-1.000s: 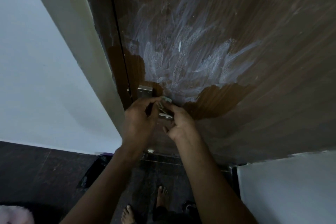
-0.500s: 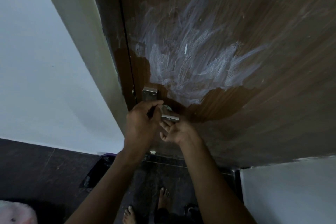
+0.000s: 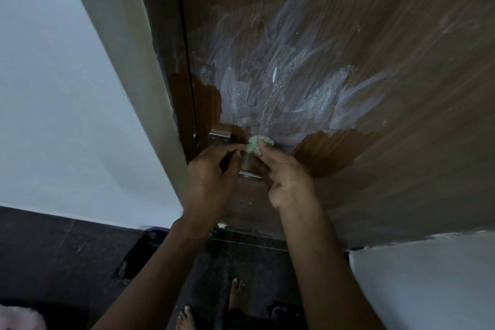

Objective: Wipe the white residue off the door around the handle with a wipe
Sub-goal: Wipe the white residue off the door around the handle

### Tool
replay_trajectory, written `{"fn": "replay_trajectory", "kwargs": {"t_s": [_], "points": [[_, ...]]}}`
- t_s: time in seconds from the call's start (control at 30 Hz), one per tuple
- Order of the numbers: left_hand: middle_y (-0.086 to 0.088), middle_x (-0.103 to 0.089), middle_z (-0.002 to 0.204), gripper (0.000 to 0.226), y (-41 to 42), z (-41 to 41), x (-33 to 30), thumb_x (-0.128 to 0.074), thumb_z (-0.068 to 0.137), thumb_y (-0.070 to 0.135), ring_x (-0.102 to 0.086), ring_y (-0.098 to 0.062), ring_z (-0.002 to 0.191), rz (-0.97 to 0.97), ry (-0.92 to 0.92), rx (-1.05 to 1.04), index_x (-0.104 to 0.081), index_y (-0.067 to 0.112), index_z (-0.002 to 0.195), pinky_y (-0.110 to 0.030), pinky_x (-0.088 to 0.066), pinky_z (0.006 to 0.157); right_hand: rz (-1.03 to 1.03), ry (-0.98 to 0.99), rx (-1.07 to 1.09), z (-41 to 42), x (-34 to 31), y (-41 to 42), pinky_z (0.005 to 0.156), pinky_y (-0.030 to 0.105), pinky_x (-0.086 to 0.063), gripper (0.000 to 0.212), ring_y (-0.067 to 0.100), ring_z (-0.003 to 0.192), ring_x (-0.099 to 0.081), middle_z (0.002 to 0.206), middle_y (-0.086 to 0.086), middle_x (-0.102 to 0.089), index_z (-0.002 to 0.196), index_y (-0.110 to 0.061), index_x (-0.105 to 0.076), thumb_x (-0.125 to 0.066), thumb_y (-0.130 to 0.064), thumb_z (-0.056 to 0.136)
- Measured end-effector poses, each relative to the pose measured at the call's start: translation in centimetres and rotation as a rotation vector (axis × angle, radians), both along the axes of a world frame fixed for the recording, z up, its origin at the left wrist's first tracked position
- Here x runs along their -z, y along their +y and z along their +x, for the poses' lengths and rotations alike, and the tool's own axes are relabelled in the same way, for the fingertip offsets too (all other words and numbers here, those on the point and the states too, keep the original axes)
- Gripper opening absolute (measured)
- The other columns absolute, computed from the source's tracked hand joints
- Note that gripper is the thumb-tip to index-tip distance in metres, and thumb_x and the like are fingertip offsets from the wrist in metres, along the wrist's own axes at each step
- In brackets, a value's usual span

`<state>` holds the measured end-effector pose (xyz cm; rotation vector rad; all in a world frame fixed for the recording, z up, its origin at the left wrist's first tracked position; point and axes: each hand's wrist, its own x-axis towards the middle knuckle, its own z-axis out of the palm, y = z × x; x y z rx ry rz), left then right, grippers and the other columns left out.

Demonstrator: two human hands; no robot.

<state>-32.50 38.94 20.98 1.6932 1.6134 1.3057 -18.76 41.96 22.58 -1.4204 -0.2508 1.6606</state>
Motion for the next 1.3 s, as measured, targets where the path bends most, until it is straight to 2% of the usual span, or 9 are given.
{"fn": "replay_trajectory", "kwargs": {"t_s": [0.07,0.23,0.37,0.5,0.63,0.77,1.0,1.17,1.3], "points": [[0.021,-0.066,0.103,0.022,0.1,0.2,-0.1,-0.067,0.094,0.017,-0.060,0.015,0.092,0.011,-0.006,-0.016,-0.074,0.025,0.113,0.000,-0.042,0.078,0.085,-0.084,0.142,-0.5,-0.5,-0.3,0.053,0.024,-0.057,0.017,0.015,0.071,-0.076,0.085,0.005,-0.080,0.081,-0.011,-0.078,-0.089,-0.015,0.069],[0.021,-0.068,0.103,0.024,0.0,0.2,-0.2,-0.066,0.094,0.016,-0.064,0.007,0.094,0.004,-0.045,-0.053,-0.073,0.030,0.112,-0.003,-0.046,0.081,-0.026,-0.211,0.248,-2.6,0.9,-0.7,0.068,0.031,-0.059,0.021,0.020,0.086,-0.071,0.092,0.007,-0.075,0.093,-0.006,-0.074,-0.083,-0.002,0.074],[0.023,-0.069,0.100,0.024,-0.4,-0.6,-0.5,-0.065,0.094,0.022,-0.066,0.006,0.092,0.030,-0.154,-0.131,-0.070,0.038,0.110,-0.006,-0.049,0.079,0.104,-0.211,0.296,-4.9,0.4,0.4,0.047,0.016,-0.053,0.019,0.006,0.057,-0.071,0.072,0.002,-0.077,0.068,-0.013,-0.072,-0.083,0.002,0.073],[0.018,-0.072,0.104,0.021,-0.5,-1.0,-0.7,-0.063,0.094,0.027,-0.066,0.008,0.094,0.039,-0.162,-0.141,-0.073,0.031,0.112,-0.003,-0.046,0.078,0.238,-0.332,0.362,-5.0,0.8,-0.6,0.055,0.017,-0.056,0.011,0.009,0.067,-0.075,0.070,-0.002,-0.077,0.072,-0.013,-0.077,-0.084,-0.005,0.076],[0.016,-0.072,0.106,0.022,-0.4,-1.0,-0.8,-0.065,0.094,0.020,-0.065,0.007,0.098,-0.015,-0.128,-0.088,-0.073,0.031,0.112,-0.009,-0.049,0.085,0.195,-0.355,0.400,-4.2,1.1,-1.1,0.060,0.024,-0.058,0.006,0.017,0.070,-0.075,0.071,0.004,-0.077,0.077,-0.006,-0.077,-0.081,-0.002,0.078],[0.030,-0.064,0.096,0.024,-0.1,-0.2,-1.2,-0.066,0.093,0.021,-0.061,0.013,0.093,0.004,-0.047,-0.030,-0.071,0.033,0.113,-0.001,-0.043,0.079,0.403,-0.514,0.395,-5.0,0.1,-0.8,0.061,0.020,-0.059,0.008,0.009,0.070,-0.075,0.075,-0.001,-0.077,0.084,-0.008,-0.077,-0.083,-0.007,0.078],[0.017,-0.066,0.105,0.022,0.5,0.2,-1.1,-0.066,0.094,0.021,-0.055,0.019,0.094,0.010,0.016,-0.022,-0.072,0.025,0.115,0.002,-0.039,0.080,0.420,-0.855,0.445,-1.8,1.0,-2.4,0.054,0.013,-0.053,0.017,-0.004,0.067,-0.069,0.071,-0.016,-0.069,0.083,-0.026,-0.072,-0.081,-0.012,0.080],[0.012,-0.068,0.113,0.025,0.8,1.2,-1.4,-0.064,0.094,0.015,-0.060,0.005,0.102,-0.017,-0.018,0.032,-0.069,0.029,0.114,-0.011,-0.045,0.093,0.757,-1.458,0.233,-2.2,1.7,-2.5,0.074,0.035,-0.059,0.008,0.020,0.080,-0.070,0.084,0.004,-0.073,0.087,-0.011,-0.073,-0.078,-0.008,0.081],[0.029,-0.061,0.106,0.029,0.5,1.3,-1.9,-0.065,0.091,0.015,-0.058,0.016,0.100,0.036,-0.026,0.072,-0.069,0.033,0.114,0.000,-0.040,0.086,0.803,-1.459,0.334,1.1,1.5,-3.1,0.069,0.035,-0.061,0.013,0.022,0.079,-0.070,0.088,0.010,-0.072,0.091,-0.004,-0.074,-0.078,0.001,0.079]]}}
